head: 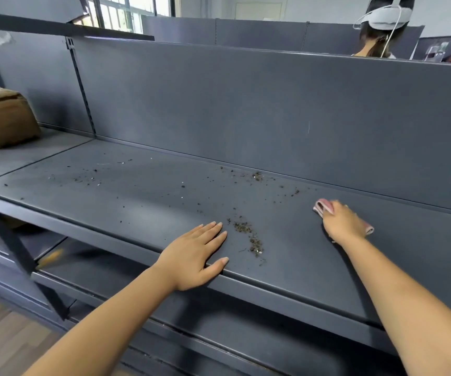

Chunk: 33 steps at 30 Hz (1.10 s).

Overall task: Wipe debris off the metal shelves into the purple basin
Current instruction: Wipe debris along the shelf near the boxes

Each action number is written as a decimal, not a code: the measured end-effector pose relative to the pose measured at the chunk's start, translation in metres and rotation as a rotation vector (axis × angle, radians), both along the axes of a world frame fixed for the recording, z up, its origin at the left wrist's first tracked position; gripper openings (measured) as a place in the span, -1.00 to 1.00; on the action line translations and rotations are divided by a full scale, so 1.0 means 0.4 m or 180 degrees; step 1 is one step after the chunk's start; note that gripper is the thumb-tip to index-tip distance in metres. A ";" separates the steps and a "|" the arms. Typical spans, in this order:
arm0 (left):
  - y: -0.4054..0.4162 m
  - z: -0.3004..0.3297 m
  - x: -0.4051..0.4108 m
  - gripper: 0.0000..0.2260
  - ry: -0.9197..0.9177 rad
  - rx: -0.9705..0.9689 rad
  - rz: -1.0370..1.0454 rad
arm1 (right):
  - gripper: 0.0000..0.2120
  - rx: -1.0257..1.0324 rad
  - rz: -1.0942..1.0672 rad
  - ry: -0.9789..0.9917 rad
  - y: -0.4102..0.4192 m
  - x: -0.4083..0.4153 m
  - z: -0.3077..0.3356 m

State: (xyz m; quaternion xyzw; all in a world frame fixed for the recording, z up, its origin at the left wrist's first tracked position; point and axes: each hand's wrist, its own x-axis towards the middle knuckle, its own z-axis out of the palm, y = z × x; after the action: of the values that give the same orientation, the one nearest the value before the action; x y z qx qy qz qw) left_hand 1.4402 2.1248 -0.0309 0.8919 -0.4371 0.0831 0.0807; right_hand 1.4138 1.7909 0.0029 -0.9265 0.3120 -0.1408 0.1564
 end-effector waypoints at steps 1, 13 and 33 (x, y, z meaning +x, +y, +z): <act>0.001 -0.002 0.001 -0.09 -0.0033 -0.0041 -0.0026 | -0.73 -0.0036 0.0129 0.0001 0.015 0.008 0.003; 0.002 -0.012 0.010 -0.32 -0.0286 0.0046 0.0014 | -0.62 0.0120 0.2420 0.0150 0.314 0.074 -0.017; 0.008 -0.026 0.012 -0.38 -0.0582 -0.0012 -0.0006 | -0.68 0.0192 0.0320 -0.0034 -0.117 0.125 -0.019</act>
State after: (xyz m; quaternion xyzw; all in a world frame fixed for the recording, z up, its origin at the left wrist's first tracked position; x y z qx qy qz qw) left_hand 1.4449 2.1280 -0.0411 0.8801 -0.4433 0.1648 0.0423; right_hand 1.4639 1.7440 -0.0047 -0.9351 0.2683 -0.1283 0.1927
